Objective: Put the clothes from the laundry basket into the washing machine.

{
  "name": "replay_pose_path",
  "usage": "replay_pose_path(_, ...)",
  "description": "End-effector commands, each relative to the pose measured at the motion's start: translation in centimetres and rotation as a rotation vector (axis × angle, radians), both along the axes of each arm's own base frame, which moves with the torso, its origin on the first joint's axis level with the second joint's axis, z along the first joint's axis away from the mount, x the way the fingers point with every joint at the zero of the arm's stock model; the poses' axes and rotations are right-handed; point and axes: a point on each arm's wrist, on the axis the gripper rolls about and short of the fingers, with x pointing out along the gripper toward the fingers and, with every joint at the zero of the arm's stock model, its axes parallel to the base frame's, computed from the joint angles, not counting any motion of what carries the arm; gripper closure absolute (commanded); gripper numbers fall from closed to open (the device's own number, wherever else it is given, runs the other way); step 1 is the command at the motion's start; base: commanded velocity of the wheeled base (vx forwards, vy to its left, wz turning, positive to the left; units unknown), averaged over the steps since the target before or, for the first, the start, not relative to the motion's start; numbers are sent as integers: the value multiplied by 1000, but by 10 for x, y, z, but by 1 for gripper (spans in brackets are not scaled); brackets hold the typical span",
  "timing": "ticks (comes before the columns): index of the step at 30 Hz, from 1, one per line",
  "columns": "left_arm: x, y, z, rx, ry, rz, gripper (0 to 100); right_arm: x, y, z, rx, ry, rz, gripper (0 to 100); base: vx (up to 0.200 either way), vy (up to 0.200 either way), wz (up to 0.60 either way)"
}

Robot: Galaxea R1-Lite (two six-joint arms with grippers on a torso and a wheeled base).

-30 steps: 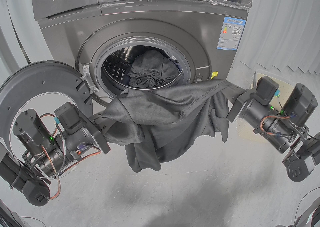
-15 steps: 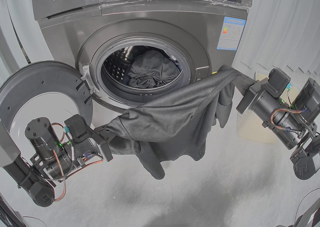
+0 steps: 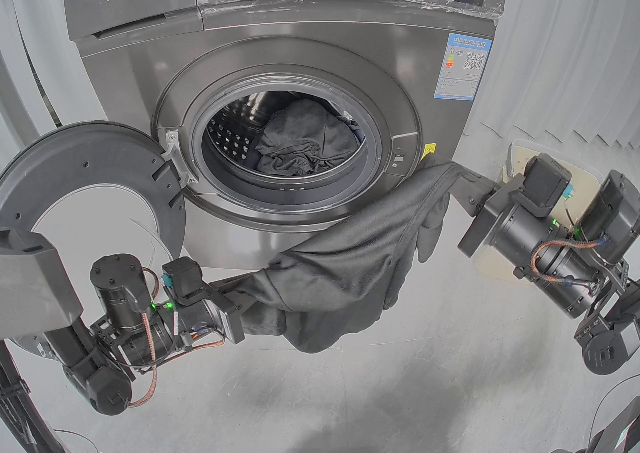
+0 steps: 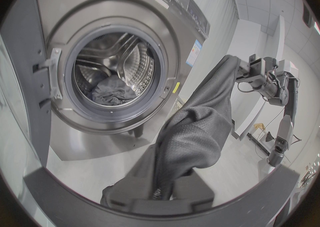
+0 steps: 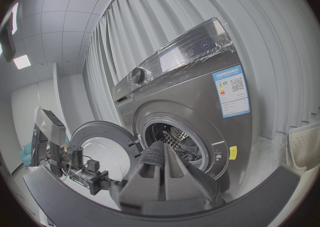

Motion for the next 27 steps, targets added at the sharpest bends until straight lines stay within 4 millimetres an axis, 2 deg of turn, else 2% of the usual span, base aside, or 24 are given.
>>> replay_pose_path(1, 19, -9, -26, 21, 66, -3, 0, -3, 9, -14, -32, 42, 33, 100, 0, 0, 0)
replay_pose_path(5, 29, -13, -38, 29, 83, 4, 0, -2, 11, -21, -48, 65, 35, 100, 0, 0, 0)
replay_pose_path(12, 35, -17, -52, 53, 107, 8, 0, 4, 16, -26, -44, 94, -28, 100, 0, 0, 0)
replay_pose_path(17, 35, -18, -53, 58, 107, 4, 0, 12, 21, -28, -34, 107, -91, 100, 0, 0, 0)
replay_pose_path(21, 35, -20, -52, 59, 96, -1, 0, 32, 35, -26, -18, 104, -131, 100, 0, 0, 0)
replay_pose_path(27, 22, -20, -54, 98, 106, -31, 0, 57, 50, -17, 17, 76, -163, 100, 0, 0, 0)
